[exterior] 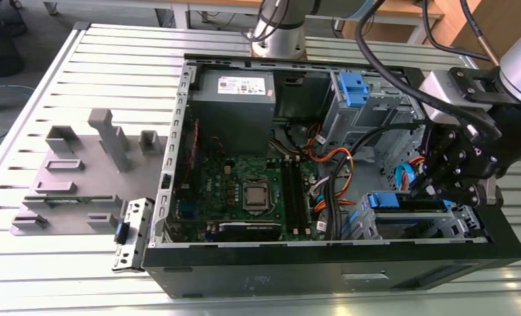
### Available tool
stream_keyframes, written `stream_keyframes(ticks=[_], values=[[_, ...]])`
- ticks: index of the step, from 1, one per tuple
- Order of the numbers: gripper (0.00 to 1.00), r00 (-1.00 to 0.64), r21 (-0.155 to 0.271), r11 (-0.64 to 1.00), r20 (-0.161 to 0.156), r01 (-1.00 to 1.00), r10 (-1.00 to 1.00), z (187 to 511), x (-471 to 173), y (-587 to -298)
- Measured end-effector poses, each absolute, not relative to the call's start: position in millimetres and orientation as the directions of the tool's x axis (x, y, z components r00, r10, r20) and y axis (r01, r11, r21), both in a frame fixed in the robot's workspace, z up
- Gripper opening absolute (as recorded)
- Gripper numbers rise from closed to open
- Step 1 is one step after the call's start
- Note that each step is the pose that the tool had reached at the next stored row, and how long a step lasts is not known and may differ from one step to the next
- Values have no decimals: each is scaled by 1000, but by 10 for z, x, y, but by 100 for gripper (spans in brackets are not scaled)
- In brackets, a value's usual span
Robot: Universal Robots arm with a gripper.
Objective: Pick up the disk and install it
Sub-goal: 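Insert the first disk wire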
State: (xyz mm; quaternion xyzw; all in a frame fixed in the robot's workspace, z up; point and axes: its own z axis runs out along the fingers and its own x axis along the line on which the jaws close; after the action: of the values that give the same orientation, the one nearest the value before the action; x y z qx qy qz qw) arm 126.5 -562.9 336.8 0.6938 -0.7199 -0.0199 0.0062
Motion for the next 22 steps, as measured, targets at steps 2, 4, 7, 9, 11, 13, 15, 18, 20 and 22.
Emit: stream_keyframes(ticks=[2, 4, 7, 9, 11, 13, 15, 18, 20, 22], values=[[16, -37, 37, 36, -19, -999, -999, 3368, 1262, -5631], [16, -37, 37, 36, -19, -999, -999, 3367, 1262, -5631], [16, -37, 37, 37, -19, -999, -999, 3357, 1262, -5631], [16, -37, 37, 36, -18, -999, -999, 3355, 1262, -5631], [16, -37, 37, 36, -19, -999, -999, 3349, 1262, -5631], [16, -37, 37, 36, -19, -999, -999, 3340, 1262, -5631], [16, -37, 37, 36, -19, -999, -999, 3332, 1262, -5631], [16, -37, 37, 36, -19, -999, -999, 3317, 1262, -5632], [16, -37, 37, 37, -18, -999, -999, 3313, 1262, -5632], [16, -37, 37, 36, -18, -999, -999, 3312, 1262, -5632]])
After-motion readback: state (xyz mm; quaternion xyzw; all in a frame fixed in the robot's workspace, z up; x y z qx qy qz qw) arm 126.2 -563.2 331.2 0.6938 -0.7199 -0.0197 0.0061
